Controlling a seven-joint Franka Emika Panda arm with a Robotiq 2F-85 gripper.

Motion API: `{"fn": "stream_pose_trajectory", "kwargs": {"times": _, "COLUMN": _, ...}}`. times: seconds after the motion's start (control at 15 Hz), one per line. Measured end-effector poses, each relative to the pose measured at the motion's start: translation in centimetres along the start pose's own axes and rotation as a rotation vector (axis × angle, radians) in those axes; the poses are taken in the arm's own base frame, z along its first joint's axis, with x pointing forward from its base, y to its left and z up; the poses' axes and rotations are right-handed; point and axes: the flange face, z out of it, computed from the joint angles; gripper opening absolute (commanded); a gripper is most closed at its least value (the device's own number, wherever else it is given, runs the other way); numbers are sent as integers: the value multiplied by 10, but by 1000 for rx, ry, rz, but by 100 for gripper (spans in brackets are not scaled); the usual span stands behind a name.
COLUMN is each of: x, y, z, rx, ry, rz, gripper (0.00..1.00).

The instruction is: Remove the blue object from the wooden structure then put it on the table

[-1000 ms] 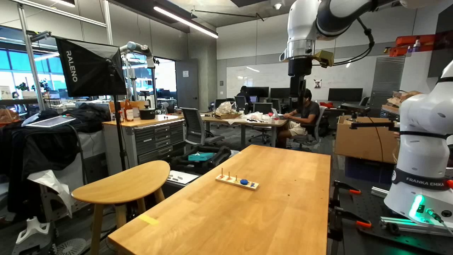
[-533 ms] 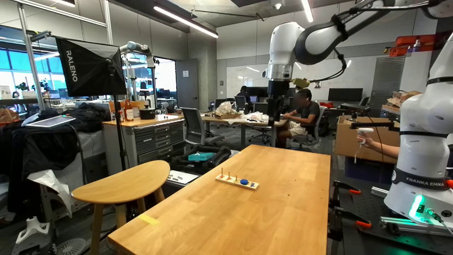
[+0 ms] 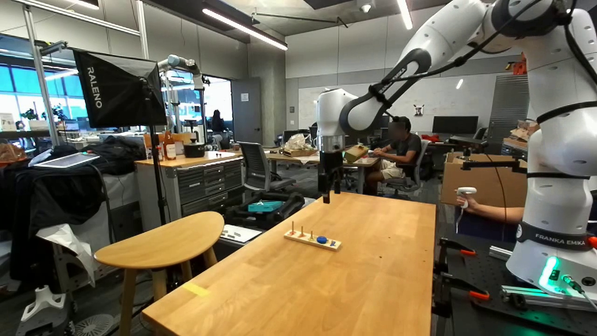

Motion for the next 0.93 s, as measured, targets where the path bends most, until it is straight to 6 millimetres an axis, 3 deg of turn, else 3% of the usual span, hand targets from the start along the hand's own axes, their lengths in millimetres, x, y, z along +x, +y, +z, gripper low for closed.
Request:
{"fn": "stream_pose_trajectory", "kwargs": {"times": 0.33, "x": 35, "y": 1, "z": 68, "rx": 8, "ry": -50, "rz": 32, "gripper": 100}}
{"fn": "stream_pose_trajectory", "kwargs": {"times": 0.6, "x": 48, "y": 0, "z": 96, "rx": 12, "ry": -52, "rz": 43, "gripper": 100}}
{"fn": "stream_pose_trajectory", "kwargs": {"times": 0.93, "x": 45, "y": -9, "z": 122, "rx": 25, "ry": -77, "rz": 55, "gripper": 100}}
